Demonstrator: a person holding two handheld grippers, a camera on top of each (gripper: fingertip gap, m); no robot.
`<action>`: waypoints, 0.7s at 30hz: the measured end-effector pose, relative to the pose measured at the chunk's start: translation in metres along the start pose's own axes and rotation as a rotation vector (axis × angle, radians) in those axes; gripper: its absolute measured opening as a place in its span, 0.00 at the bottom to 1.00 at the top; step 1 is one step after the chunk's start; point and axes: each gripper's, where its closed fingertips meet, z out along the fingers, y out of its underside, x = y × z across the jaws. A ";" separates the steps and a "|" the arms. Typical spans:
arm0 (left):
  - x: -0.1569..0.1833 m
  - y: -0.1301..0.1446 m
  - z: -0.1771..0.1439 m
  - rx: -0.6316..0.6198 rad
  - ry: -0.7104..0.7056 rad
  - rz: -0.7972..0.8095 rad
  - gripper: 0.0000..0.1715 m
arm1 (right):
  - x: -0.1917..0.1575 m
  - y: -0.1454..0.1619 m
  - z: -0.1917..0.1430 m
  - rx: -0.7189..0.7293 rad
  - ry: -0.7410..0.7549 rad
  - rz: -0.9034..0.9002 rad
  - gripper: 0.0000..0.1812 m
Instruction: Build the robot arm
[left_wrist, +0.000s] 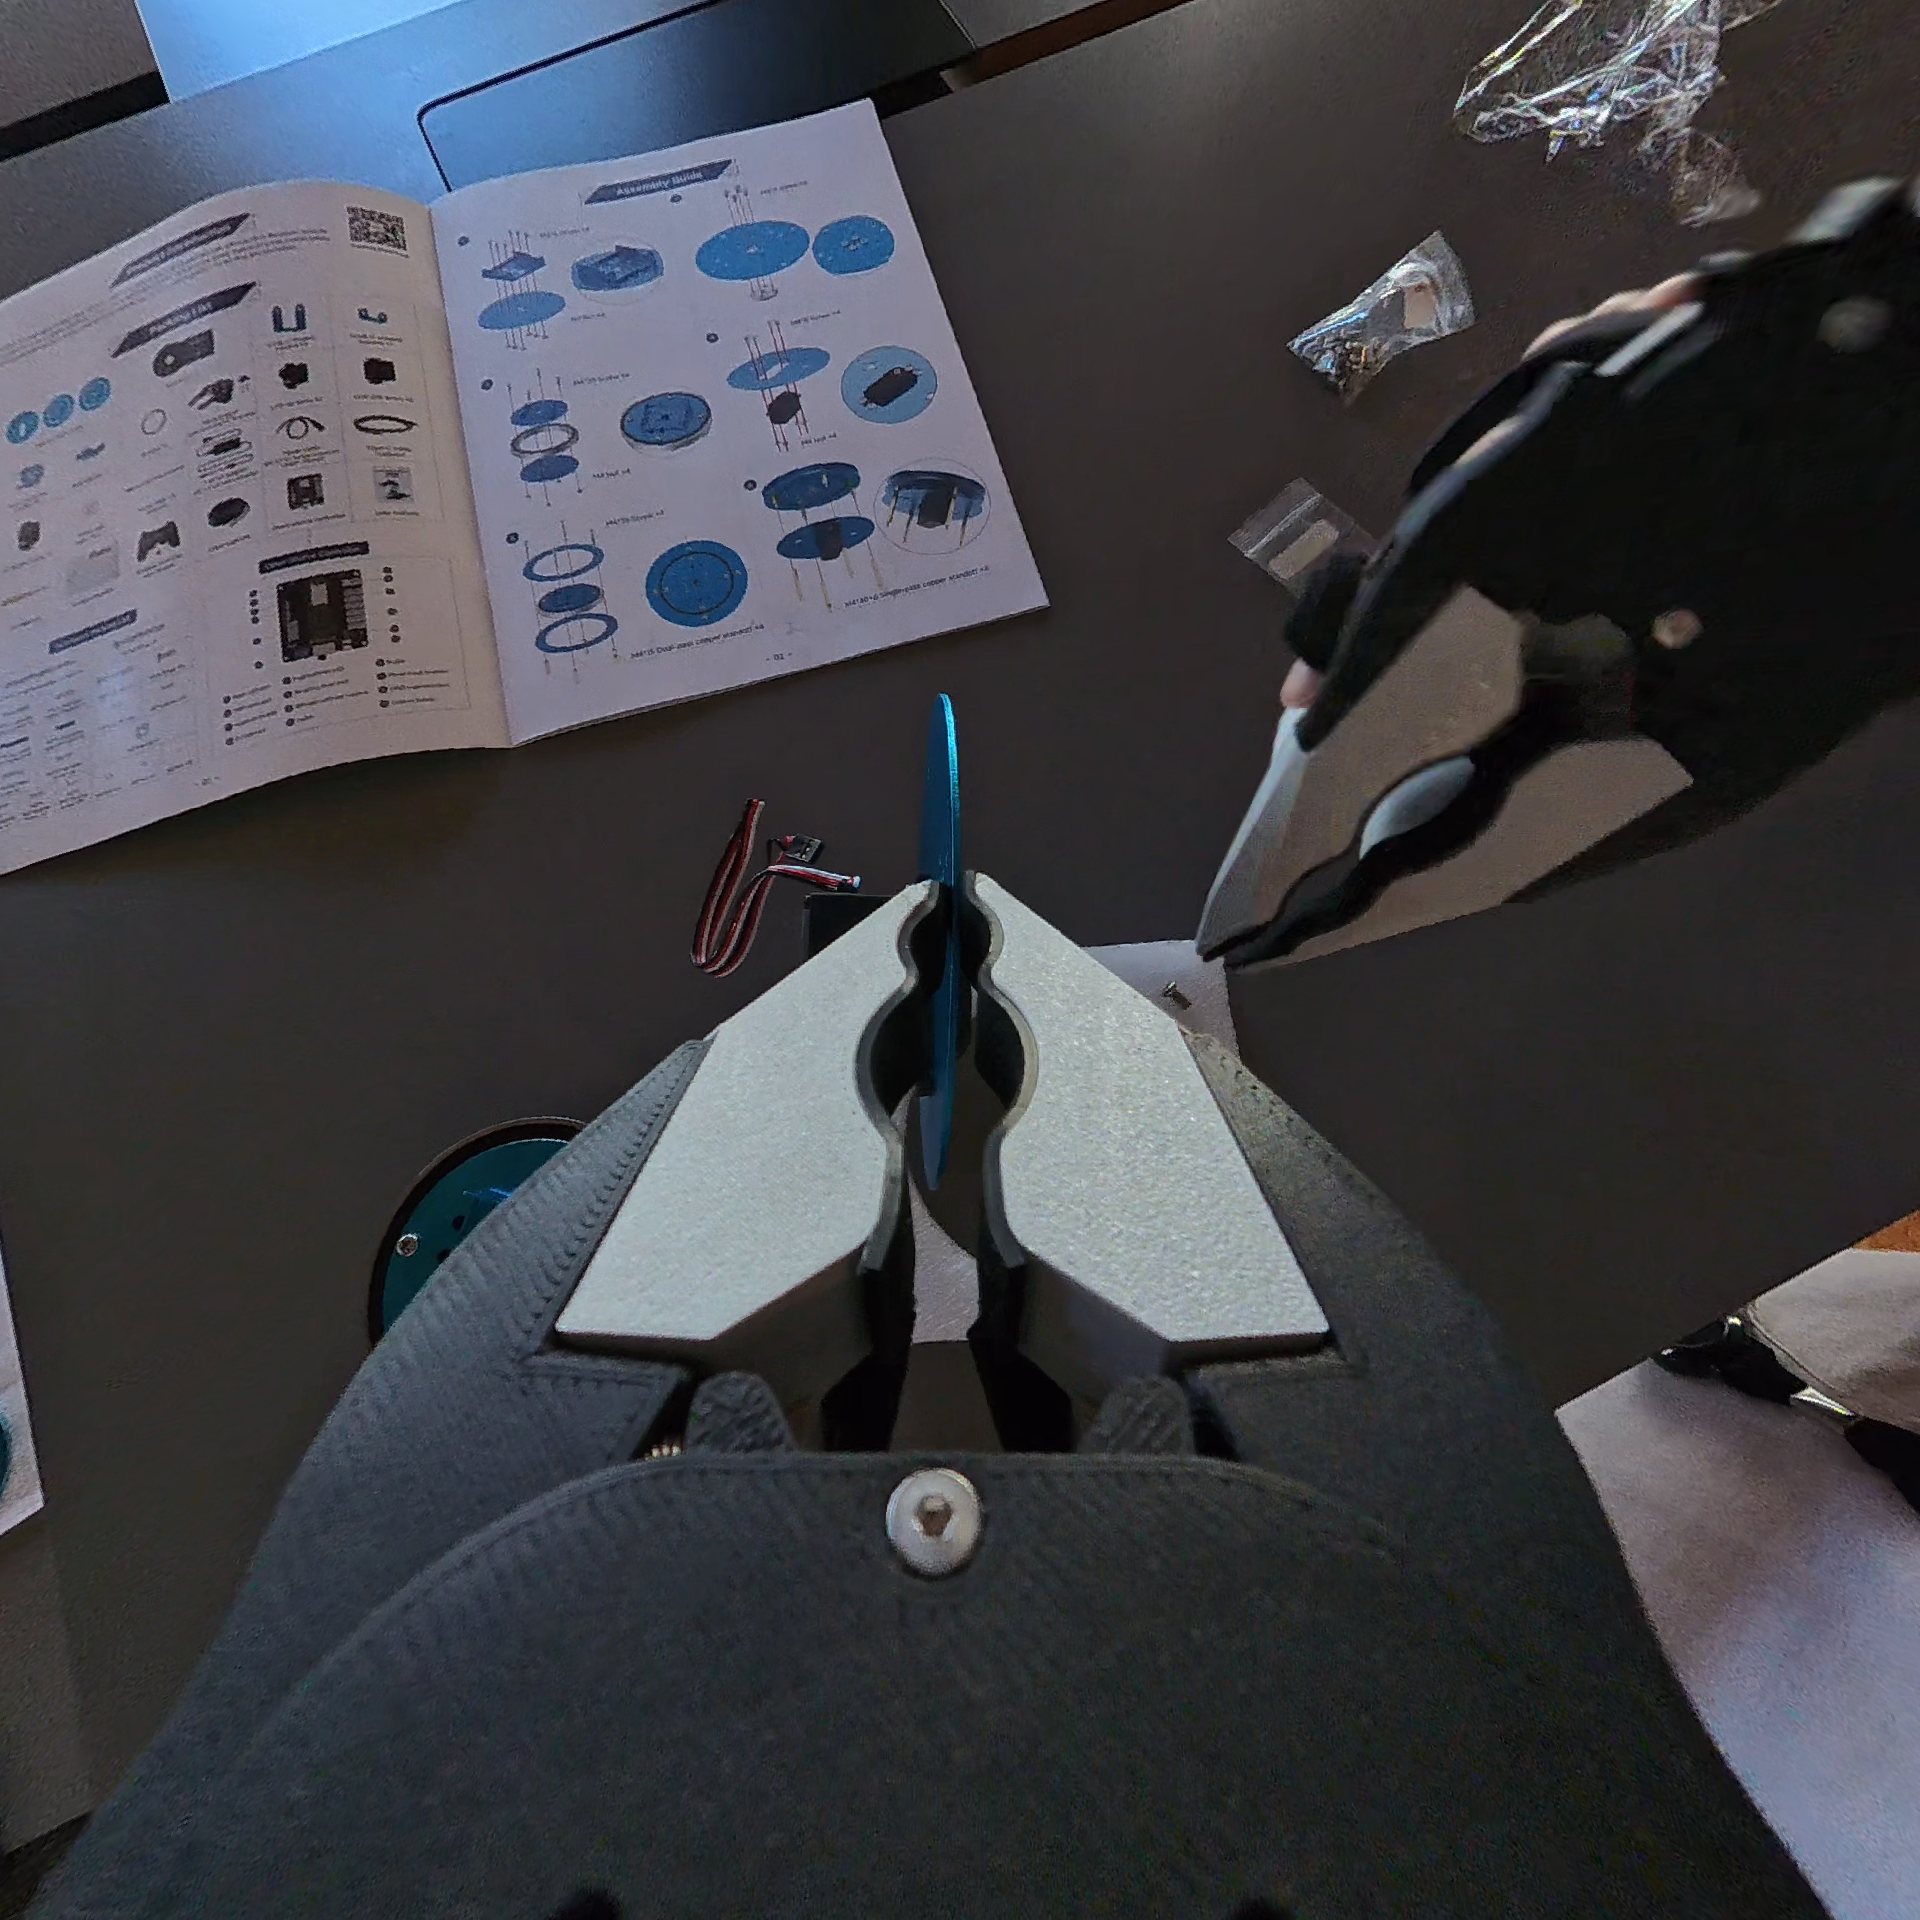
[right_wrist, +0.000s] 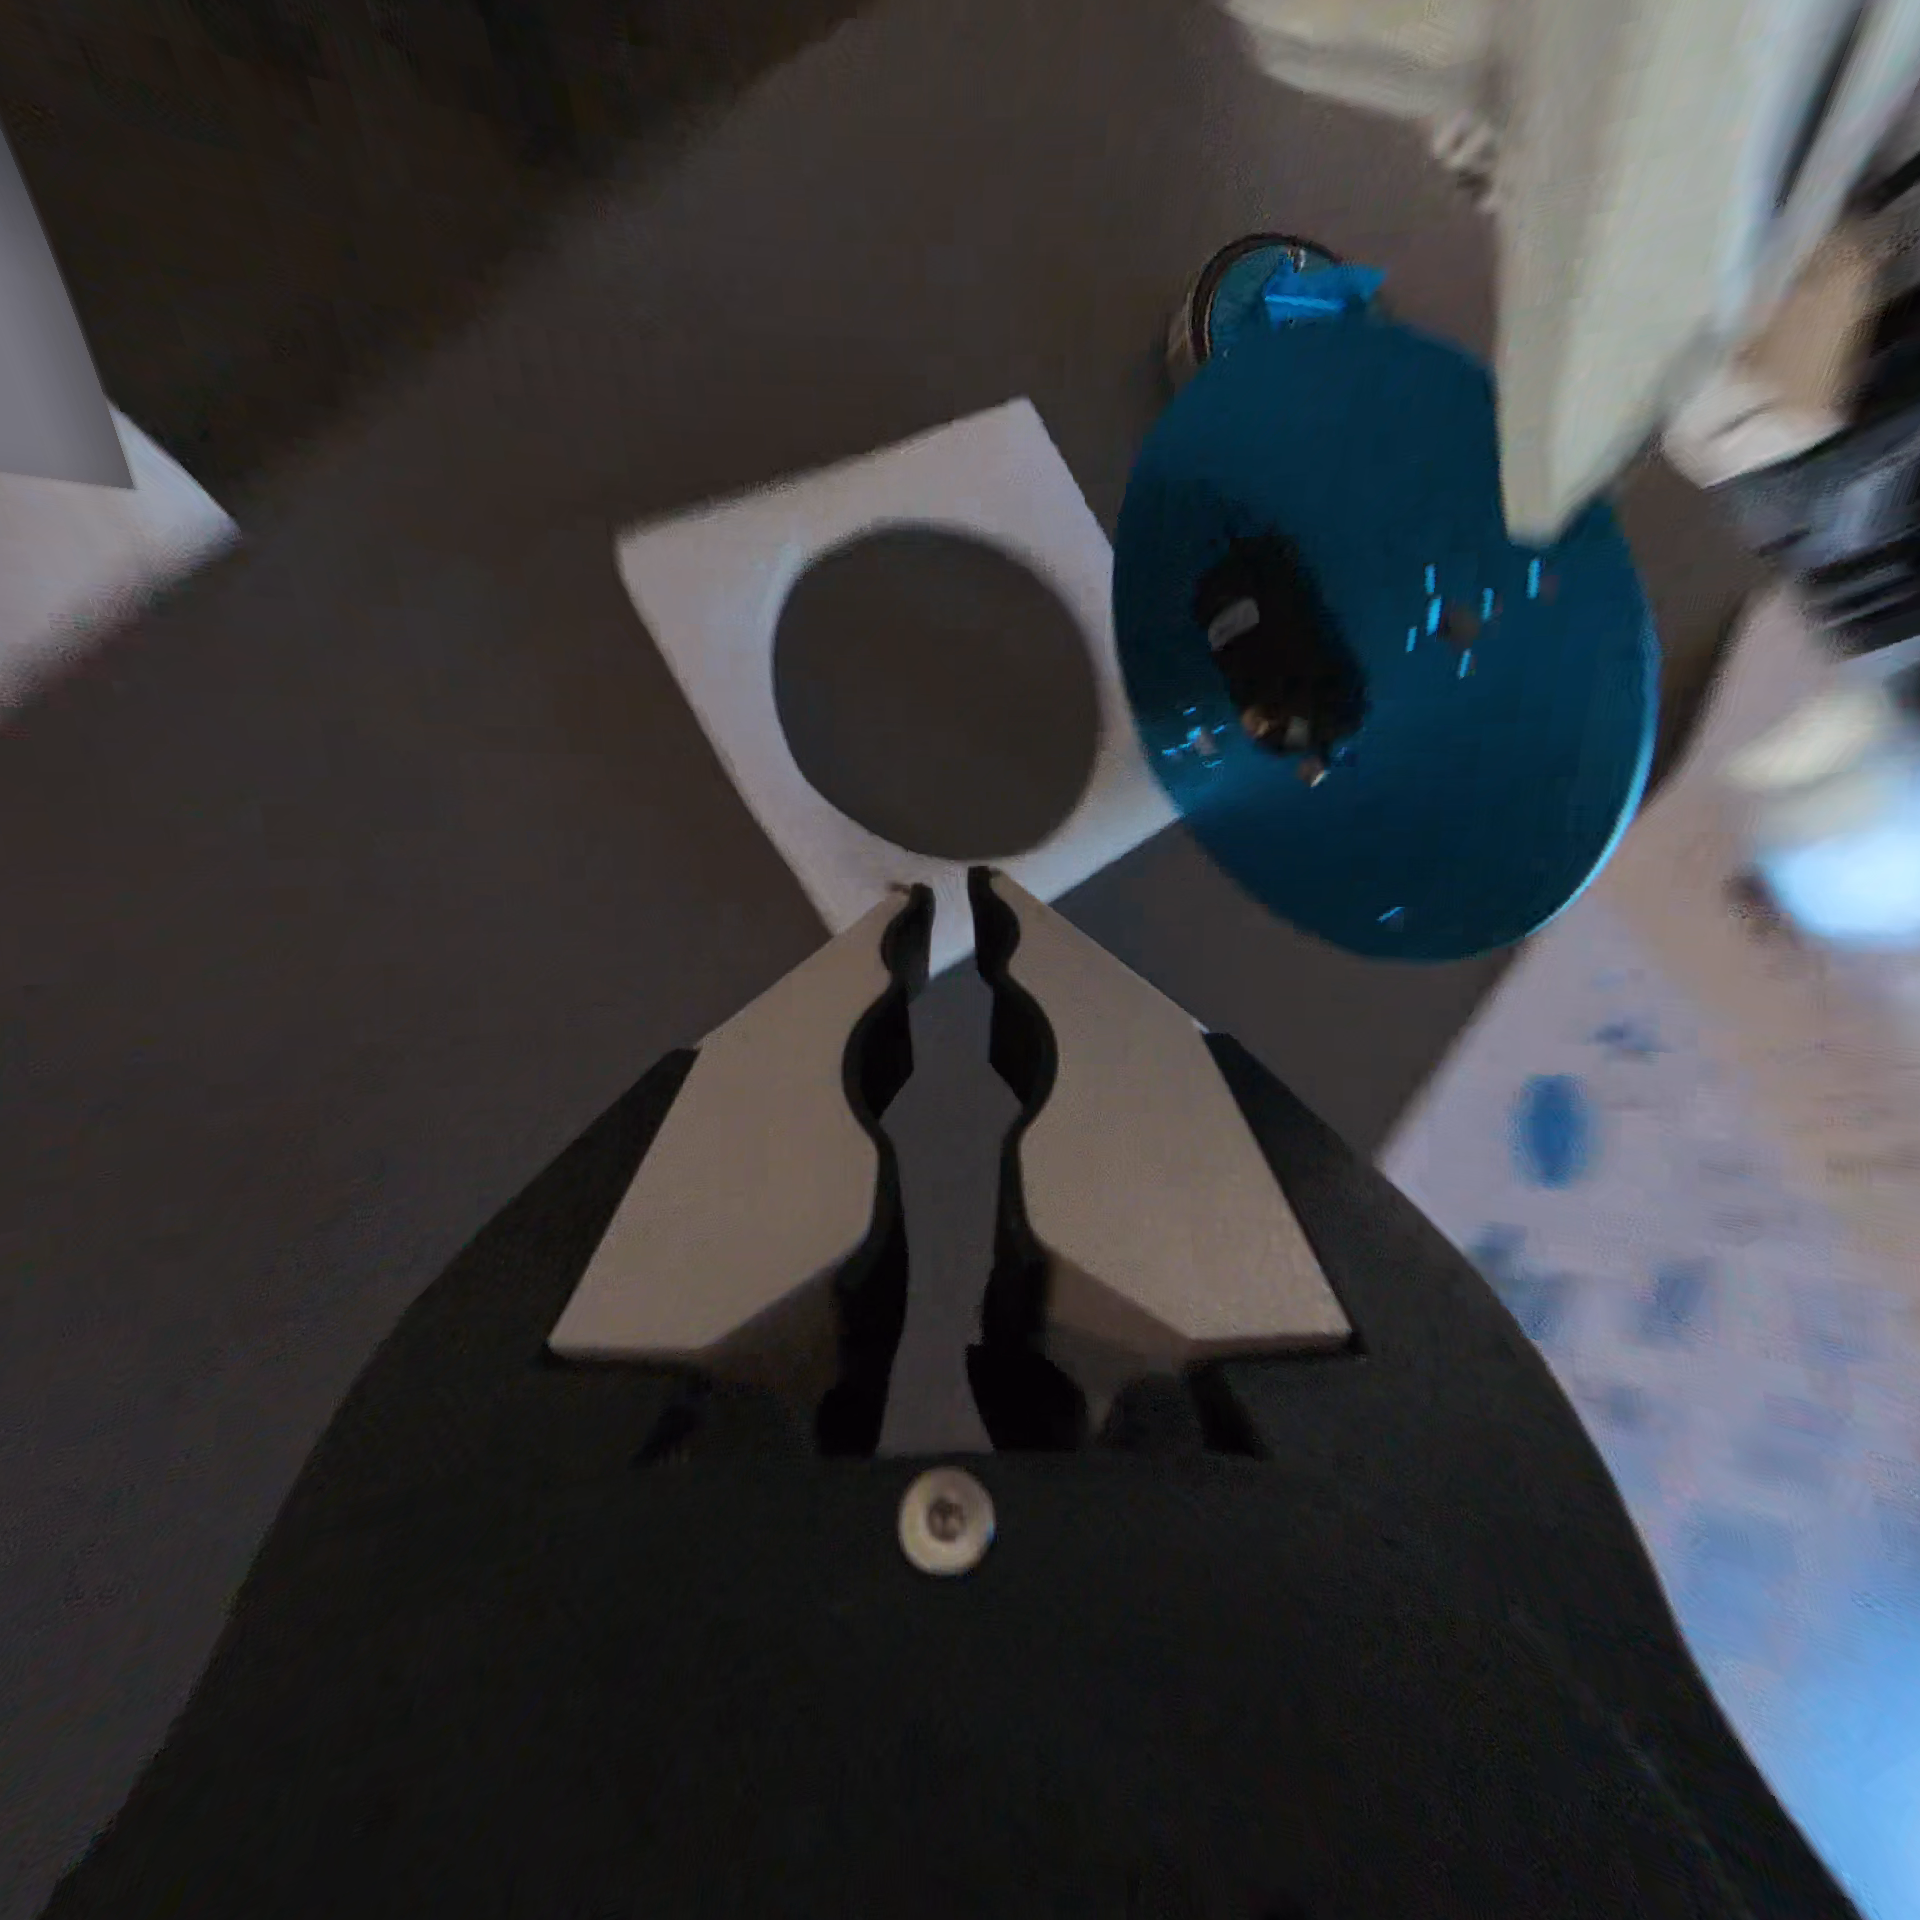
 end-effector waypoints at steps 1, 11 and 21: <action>0.000 0.000 0.000 0.000 0.000 0.001 0.00 | 0.001 0.000 0.000 -0.077 0.066 -0.190 0.04; -0.003 0.002 -0.002 0.000 -0.012 -0.007 0.00 | -0.008 0.015 0.015 -0.459 -0.046 -0.819 0.08; 0.000 0.000 0.000 0.002 -0.011 0.004 0.00 | -0.015 0.020 0.027 -0.526 -0.142 -0.907 0.05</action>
